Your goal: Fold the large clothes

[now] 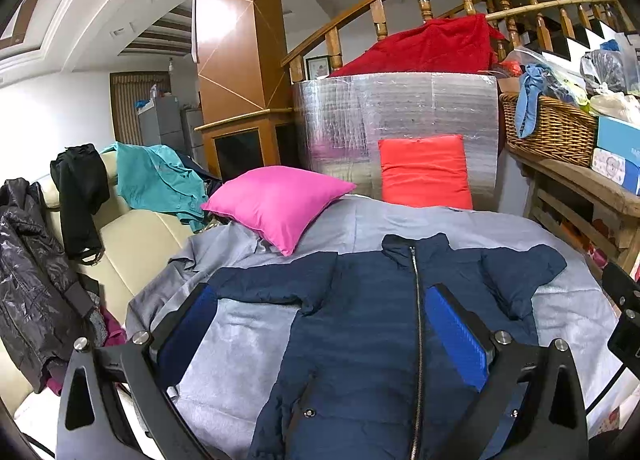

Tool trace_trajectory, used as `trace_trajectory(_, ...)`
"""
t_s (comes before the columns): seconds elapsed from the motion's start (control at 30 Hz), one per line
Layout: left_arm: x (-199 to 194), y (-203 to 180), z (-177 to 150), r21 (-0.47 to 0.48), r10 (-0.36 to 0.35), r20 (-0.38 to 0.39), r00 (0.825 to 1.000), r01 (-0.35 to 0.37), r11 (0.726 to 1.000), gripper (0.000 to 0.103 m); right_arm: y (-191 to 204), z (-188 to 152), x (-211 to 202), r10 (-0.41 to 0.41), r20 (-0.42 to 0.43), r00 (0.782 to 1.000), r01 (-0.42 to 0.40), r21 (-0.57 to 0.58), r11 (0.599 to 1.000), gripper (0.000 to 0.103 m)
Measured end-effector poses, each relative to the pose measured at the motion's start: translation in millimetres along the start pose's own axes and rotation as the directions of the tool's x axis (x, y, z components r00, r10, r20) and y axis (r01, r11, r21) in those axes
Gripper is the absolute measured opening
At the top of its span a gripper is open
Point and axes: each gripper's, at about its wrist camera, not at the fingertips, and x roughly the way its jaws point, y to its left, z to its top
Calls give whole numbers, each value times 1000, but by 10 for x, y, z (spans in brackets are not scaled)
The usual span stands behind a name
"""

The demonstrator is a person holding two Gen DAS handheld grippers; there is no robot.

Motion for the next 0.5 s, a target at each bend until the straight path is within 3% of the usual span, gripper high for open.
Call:
trace_trajectory(0.3, 15, -24, -7, 1, -1, -2, 1000, 1, 1000, 103, -41, -8, 9, -10, 46, 999, 11, -15, 1000, 103)
trace_trajectory(0.4, 33, -35, 0, -2, -2, -4, 1000, 2, 1000, 103, -26, 0, 48, -3, -19, 1000, 3, 3, 1000, 103)
trace_trajectory(0.5, 46, -31, 0, -2, -3, -5, 1000, 3, 1000, 103, -20, -7, 53, -9, -29, 1000, 8, -9, 1000, 103)
